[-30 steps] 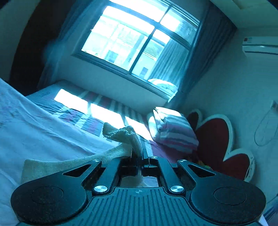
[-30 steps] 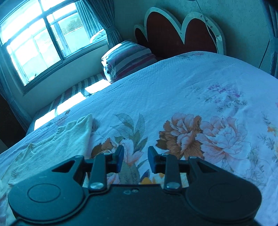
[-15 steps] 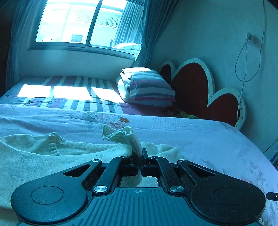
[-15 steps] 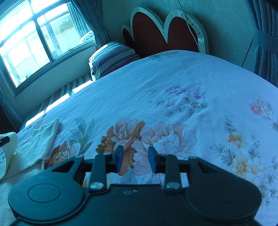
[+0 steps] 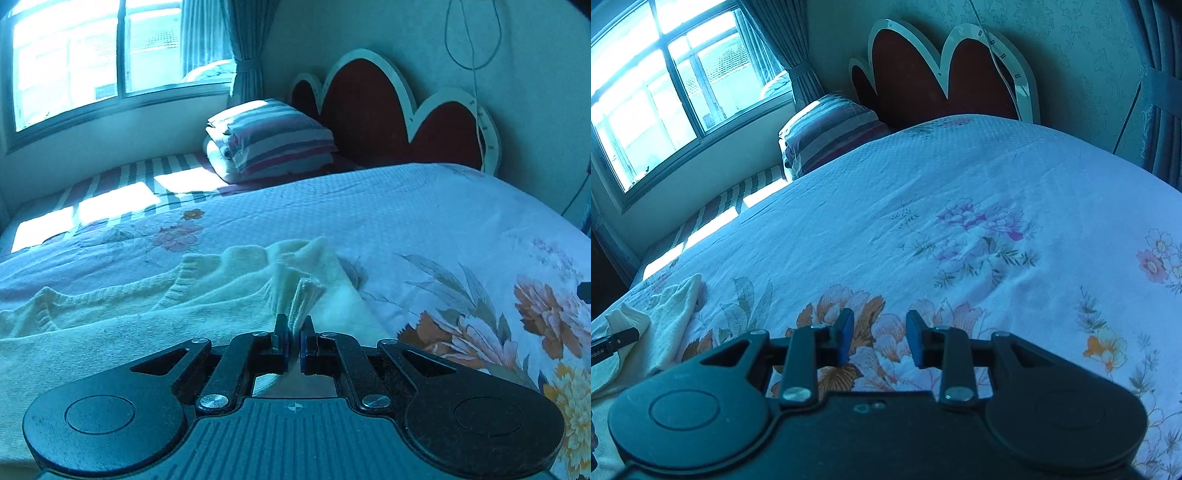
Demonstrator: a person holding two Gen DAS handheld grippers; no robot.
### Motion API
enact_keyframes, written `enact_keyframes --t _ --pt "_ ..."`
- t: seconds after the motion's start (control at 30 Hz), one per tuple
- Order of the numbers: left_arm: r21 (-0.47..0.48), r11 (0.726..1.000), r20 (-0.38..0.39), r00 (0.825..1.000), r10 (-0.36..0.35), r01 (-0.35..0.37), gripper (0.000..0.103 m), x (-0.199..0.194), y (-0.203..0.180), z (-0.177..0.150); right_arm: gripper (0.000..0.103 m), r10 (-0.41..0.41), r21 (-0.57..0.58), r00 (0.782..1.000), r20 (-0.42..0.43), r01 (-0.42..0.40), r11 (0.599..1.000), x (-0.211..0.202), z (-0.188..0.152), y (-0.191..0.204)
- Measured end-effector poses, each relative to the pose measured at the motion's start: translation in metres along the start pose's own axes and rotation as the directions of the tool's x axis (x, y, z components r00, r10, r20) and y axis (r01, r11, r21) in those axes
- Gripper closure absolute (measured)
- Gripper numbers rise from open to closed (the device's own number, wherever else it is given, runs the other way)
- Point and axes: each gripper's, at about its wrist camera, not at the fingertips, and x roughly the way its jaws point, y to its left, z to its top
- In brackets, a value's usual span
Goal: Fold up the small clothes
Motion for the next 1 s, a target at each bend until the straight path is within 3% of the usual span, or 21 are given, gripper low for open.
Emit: enact_keyframes --t 0.03,0.1,0.13,0.2,0.27,0.37,0.43,0.5,0.6,0.7,0.87,1.0 --pt "0.005 0.999 -0.013 0.999 -0.045 0.045 0.091 0.002 -0.006 -0.001 0.071 -0.001 -0.001 1.0 -0.004 0.001 1.0 0.0 -0.001 0.001" --pt "-0.036 0.989 0.012 0.989 -0.146 0.147 0.039 -0.003 -0.009 -0.003 0.071 -0.004 -0.004 1.0 -0.009 0.004 1.0 0.001 -0.002 0.004" --pt "-0.06 0.981 0.05 0.983 -0.179 0.182 0.036 -0.011 -0.008 -0.004 0.071 -0.004 -0.005 1.0 -0.01 0.004 1.0 0.001 -0.002 0.006" --pt "-0.084 0.978 0.112 0.977 -0.183 0.193 0.035 -0.031 -0.001 -0.005 0.071 0.002 -0.007 1.0 -0.009 -0.002 1.0 0.0 0.0 0.012" --pt "-0.125 0.983 0.145 0.982 -0.117 0.136 0.035 -0.056 0.02 -0.012 0.071 0.025 0.001 1.0 -0.007 -0.025 1.0 0.0 0.002 0.022" --pt "-0.194 0.98 0.146 0.987 0.065 -0.036 0.035 -0.094 0.067 -0.036 0.071 0.1 -0.001 0.995 -0.009 -0.1 0.995 0.004 0.002 0.053" --pt "-0.222 0.961 0.112 0.974 0.196 -0.168 0.035 -0.118 0.104 -0.058 0.071 0.176 -0.008 0.984 -0.017 -0.176 0.984 0.009 -0.002 0.08" --pt "-0.242 0.935 0.066 0.958 0.281 -0.258 0.035 -0.135 0.137 -0.08 0.073 0.256 -0.006 0.966 -0.047 -0.256 0.967 0.017 -0.009 0.108" --pt "-0.26 0.907 0.012 0.938 0.347 -0.332 0.035 -0.153 0.172 -0.107 0.073 0.348 -0.001 0.933 -0.095 -0.35 0.937 0.03 -0.022 0.151" --pt "-0.269 0.883 -0.02 0.919 0.395 -0.385 0.035 -0.159 0.194 -0.122 0.073 0.39 -0.015 0.91 -0.141 -0.396 0.918 0.04 -0.034 0.184" --pt "-0.286 0.867 -0.056 0.91 0.411 -0.409 0.035 -0.153 0.219 -0.134 0.072 0.399 0.009 0.897 -0.189 -0.405 0.914 0.058 -0.041 0.208" --pt "-0.282 0.857 -0.081 0.901 0.427 -0.431 0.035 -0.142 0.232 -0.136 0.072 0.388 0.075 0.899 -0.204 -0.381 0.922 0.068 -0.046 0.21"
